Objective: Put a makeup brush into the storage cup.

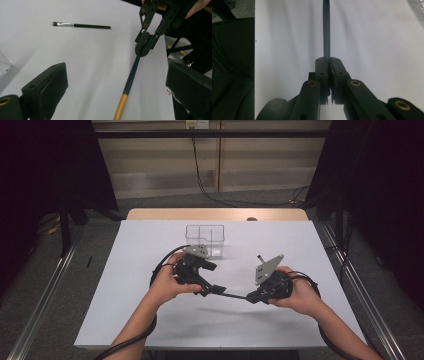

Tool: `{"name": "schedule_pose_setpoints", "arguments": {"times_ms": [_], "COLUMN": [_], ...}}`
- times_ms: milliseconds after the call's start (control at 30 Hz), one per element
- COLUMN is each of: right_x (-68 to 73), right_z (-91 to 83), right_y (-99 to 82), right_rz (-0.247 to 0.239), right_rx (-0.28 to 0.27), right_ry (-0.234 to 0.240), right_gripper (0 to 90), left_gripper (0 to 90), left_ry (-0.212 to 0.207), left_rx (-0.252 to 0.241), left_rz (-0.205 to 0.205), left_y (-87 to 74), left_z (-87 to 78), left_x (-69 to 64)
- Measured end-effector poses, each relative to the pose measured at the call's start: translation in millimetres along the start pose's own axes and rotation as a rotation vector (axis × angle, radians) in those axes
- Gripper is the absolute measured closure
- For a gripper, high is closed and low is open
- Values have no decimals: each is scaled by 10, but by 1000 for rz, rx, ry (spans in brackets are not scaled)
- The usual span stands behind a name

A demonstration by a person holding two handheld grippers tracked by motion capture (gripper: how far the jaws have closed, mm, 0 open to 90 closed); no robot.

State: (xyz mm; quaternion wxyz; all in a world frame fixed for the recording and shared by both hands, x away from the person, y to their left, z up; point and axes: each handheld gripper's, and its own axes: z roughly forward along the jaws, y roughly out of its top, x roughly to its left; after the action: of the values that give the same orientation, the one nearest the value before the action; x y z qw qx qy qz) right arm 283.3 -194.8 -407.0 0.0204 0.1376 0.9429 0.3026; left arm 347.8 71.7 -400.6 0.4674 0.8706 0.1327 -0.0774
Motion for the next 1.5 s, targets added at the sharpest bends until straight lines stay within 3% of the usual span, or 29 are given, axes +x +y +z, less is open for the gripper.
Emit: {"name": "schedule_pose_setpoints", "arguments": {"times_ms": [300,500,933,1033,1500], "right_x": [-14,-6,-1,-1,13], "right_z": [-21,-18,14,6,-87], "right_y": [-82,-121,-147,-147,-190], "right_rz": [43,51,61,72,85], "right_rx": [-45,-59,-111,-126,-227], "right_ry": [-20,-32,-48,-59,-115], "right_gripper": [858,858,858,858,859], "left_gripper": [17,10,10,9,5], "left_ry": [32,31,90,110,99], "left_rx": [-77,-94,-266,-270,-304], "left_rz": [-12,-16,-43,-49,-74], "left_y": [-51,-78,-170,-203,-259], "left_z": [-48,-60,-164,-157,-165], "left_x": [42,43,73,91,116]}}
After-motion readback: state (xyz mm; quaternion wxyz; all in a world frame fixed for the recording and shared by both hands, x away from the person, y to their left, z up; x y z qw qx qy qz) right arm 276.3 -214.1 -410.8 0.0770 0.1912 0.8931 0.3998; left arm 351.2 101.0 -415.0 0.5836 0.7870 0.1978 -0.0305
